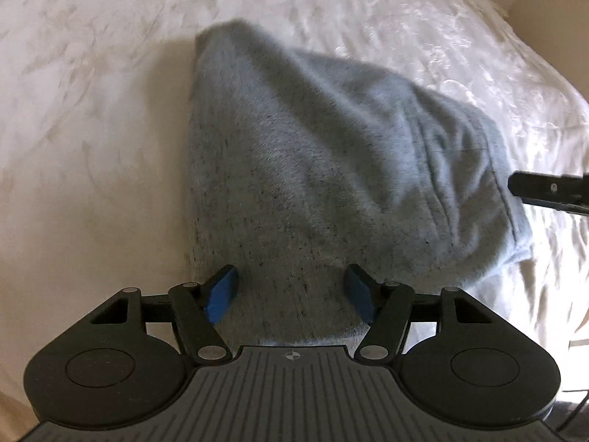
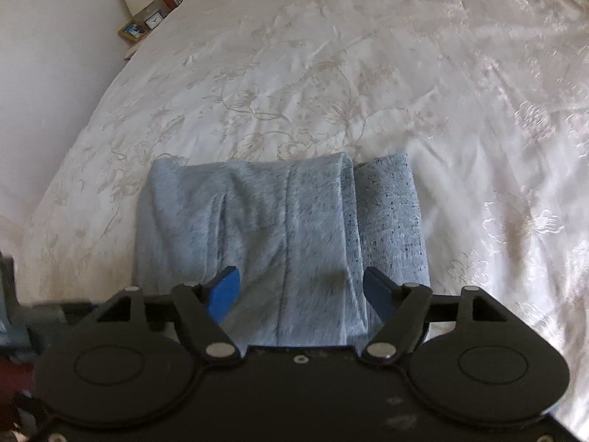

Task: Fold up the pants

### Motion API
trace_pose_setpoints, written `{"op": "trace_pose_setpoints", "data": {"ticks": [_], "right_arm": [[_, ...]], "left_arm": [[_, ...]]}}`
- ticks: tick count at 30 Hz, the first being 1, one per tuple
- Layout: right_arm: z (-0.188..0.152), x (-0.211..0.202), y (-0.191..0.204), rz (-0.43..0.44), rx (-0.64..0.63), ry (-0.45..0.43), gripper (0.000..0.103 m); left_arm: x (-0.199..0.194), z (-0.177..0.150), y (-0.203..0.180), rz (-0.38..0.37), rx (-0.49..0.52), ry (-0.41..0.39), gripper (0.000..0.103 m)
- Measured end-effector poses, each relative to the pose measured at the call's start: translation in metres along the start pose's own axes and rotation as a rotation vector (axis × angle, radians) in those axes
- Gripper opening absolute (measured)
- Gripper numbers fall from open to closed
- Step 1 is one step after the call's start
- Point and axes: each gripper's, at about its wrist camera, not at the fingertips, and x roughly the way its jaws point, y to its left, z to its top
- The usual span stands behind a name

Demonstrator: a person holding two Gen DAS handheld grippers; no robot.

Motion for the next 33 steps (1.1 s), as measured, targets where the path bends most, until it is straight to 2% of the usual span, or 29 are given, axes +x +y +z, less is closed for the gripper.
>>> {"op": "trace_pose_setpoints", "data": {"ticks": [4,7,12,14,16,17,19,22,26,29,30,33], "right_arm": [[0.007,0.016,-0.013,0.044,0.011,0.046,0.08],[0.006,0.036,-0.027,0.078,0.046,0.071,0.087],[0.003,0.048,-0.041,0.155,0.138,0.048,0.1],[0.003,0.05,-0.043,0.182,0.165,0.049,0.098],[0.004,0.049,-0.043,0.198,0.189,0.052,0.067],[0.004,0.05,-0.042,0.21,0.202,0.065,0.031],[0.006,0.045,-0.038,0.221,0.216,0.075,0.026],[0.011,0.028,-0.022,0.215,0.169,0.045,0.022],[0.021,-0.014,0.001,0.246,0.09,-0.021,0.021],[0.022,-0.042,0.007,0.187,0.032,-0.074,0.021],[0.021,-0.044,0.003,0.16,0.037,-0.076,0.021],[0.017,-0.024,-0.021,0.097,0.081,-0.002,0.024]], "left_arm": [[-0.001,0.0,0.004,0.003,-0.04,0.002,0.069],[-0.001,-0.001,0.001,0.021,-0.036,0.003,0.07],[-0.003,-0.002,-0.003,0.043,-0.048,-0.008,0.07],[-0.004,-0.004,-0.004,0.048,-0.055,-0.011,0.07],[-0.006,-0.006,-0.006,0.054,-0.052,-0.012,0.07],[-0.007,-0.007,-0.006,0.057,-0.049,-0.013,0.07],[-0.009,-0.006,-0.006,0.061,-0.044,-0.013,0.07],[-0.017,-0.004,-0.008,0.075,-0.028,-0.024,0.07],[-0.053,0.001,-0.022,0.102,0.04,-0.135,0.069],[-0.075,0.009,-0.035,0.067,0.089,-0.207,0.07],[-0.074,0.011,-0.04,0.06,0.107,-0.207,0.07],[-0.051,0.013,-0.048,0.073,0.126,-0.155,0.07]]}}
